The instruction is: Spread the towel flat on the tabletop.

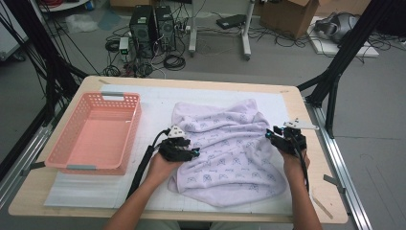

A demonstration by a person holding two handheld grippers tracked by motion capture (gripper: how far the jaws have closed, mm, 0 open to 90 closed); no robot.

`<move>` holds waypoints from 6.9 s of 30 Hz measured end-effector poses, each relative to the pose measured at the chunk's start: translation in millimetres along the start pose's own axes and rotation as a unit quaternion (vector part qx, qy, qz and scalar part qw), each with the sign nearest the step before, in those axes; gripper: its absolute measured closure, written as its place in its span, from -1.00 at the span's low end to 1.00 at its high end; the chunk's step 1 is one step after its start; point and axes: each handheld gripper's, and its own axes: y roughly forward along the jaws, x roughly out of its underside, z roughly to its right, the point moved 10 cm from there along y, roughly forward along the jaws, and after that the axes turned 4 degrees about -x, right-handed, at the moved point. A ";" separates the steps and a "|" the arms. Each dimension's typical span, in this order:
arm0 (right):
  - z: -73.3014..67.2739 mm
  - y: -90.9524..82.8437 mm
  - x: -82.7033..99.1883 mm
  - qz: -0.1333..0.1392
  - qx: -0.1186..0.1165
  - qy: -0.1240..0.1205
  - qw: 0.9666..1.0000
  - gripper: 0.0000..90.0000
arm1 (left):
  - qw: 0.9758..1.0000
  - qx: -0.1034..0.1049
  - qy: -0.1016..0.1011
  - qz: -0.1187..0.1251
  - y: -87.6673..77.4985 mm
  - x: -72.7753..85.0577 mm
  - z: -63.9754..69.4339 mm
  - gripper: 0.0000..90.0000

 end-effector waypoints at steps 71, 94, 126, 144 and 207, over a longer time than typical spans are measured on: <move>-32.2 38.0 15.4 -0.033 -0.031 -0.072 0.996 0.98 | 0.988 -0.110 -0.096 0.054 -20.2 -12.8 -80.2 0.89; -48.8 -27.8 27.2 0.000 -0.082 -0.047 0.996 0.37 | 0.994 -0.037 -0.079 0.061 -58.2 20.2 -24.9 0.00; -88.5 19.7 35.2 -0.082 -0.059 -0.058 0.993 0.59 | 0.996 -0.047 -0.068 0.037 -79.5 50.3 -16.0 0.66; -63.1 -78.6 77.8 -0.023 -0.072 -0.040 0.996 0.66 | 0.997 -0.025 -0.056 0.045 -82.6 51.1 -6.4 0.42; -92.7 -1.6 60.9 -0.083 -0.095 -0.037 0.991 0.53 | 0.999 -0.042 -0.026 0.012 -76.4 56.1 -0.9 0.52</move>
